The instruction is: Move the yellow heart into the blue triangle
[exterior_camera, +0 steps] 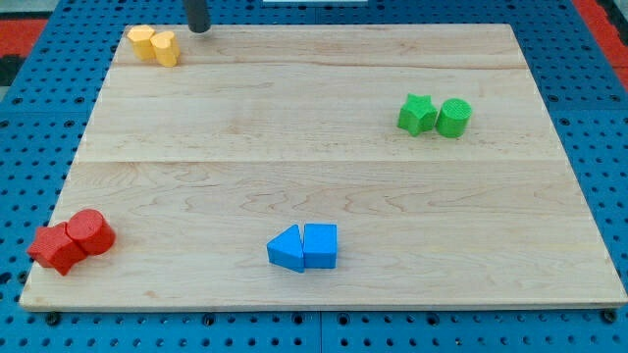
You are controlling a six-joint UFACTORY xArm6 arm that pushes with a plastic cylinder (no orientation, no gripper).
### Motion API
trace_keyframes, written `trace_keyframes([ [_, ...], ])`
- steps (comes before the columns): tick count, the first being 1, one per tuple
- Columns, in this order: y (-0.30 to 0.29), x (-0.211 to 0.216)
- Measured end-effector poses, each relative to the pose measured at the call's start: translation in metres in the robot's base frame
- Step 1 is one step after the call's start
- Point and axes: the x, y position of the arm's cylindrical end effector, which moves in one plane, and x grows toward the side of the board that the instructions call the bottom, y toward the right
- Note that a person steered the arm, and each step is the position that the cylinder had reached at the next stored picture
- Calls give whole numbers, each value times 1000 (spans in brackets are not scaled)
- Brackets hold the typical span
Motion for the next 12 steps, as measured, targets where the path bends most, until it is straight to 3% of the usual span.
trace_keyframes([
  [2, -97, 2],
  [6, 17, 57],
  [8, -21, 100],
  [9, 8, 138],
  [12, 65, 131],
])
